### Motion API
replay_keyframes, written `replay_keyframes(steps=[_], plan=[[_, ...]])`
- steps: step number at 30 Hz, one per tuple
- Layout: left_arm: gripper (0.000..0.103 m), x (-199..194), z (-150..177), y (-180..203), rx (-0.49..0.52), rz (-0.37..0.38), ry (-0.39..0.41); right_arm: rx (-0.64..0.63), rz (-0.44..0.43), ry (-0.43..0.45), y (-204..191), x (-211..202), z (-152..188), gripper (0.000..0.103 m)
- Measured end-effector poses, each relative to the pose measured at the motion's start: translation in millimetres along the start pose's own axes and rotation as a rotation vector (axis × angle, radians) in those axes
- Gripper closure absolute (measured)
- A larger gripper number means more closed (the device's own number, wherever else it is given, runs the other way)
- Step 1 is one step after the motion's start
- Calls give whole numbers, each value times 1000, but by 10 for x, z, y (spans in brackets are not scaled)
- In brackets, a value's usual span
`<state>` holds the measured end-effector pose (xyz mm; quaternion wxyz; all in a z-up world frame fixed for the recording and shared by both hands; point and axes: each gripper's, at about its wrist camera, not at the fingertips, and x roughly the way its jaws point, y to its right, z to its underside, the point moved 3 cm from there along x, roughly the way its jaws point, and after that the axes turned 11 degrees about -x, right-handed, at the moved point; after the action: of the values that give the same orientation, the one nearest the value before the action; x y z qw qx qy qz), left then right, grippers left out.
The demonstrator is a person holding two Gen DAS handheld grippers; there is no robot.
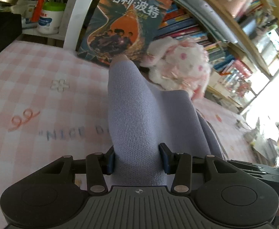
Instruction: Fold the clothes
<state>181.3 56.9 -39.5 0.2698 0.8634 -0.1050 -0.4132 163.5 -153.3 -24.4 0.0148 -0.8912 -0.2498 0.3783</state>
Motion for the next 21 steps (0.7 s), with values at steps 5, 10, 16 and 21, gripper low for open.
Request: replay_keyframes(steps=[5, 10, 16, 21], plan=[[59, 268, -215, -78, -46, -4, 20, -1, -8, -6, 209, 335, -249, 77], [59, 444, -409, -101, -59, 9, 40, -6, -14, 11, 360, 520, -432, 77], [56, 656, -496, -171, -81, 0, 8, 26, -15, 13, 520, 704, -503, 74], [52, 725, -493, -249, -137, 8, 9, 129, -33, 23, 701, 822, -458, 69]])
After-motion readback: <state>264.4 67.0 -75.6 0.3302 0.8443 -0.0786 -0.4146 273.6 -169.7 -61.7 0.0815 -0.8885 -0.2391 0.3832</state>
